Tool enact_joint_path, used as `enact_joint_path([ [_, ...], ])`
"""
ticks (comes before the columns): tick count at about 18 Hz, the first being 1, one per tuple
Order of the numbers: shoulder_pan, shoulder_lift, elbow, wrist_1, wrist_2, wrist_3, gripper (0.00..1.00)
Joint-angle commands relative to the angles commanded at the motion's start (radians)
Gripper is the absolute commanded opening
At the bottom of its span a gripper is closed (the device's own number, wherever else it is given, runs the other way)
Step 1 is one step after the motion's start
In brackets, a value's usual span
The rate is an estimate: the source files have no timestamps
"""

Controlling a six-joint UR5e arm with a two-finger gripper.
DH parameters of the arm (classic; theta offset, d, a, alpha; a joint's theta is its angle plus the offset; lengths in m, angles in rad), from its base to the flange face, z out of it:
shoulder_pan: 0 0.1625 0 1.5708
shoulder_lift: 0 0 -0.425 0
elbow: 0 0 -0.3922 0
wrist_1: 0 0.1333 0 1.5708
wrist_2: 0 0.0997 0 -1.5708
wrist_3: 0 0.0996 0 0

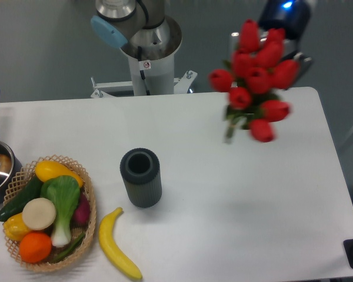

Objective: Pick up the flowers from the vase

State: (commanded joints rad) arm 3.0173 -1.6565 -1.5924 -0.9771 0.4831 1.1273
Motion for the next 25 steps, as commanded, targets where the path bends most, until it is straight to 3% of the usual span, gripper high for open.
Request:
enact_joint_path([
  [9, 0.045, -0.097, 0.000, 0.002, 0.000, 0.107, 0.47],
  [25, 0.048, -0.106, -0.028, 0.000, 0.000, 0.140, 0.48],
])
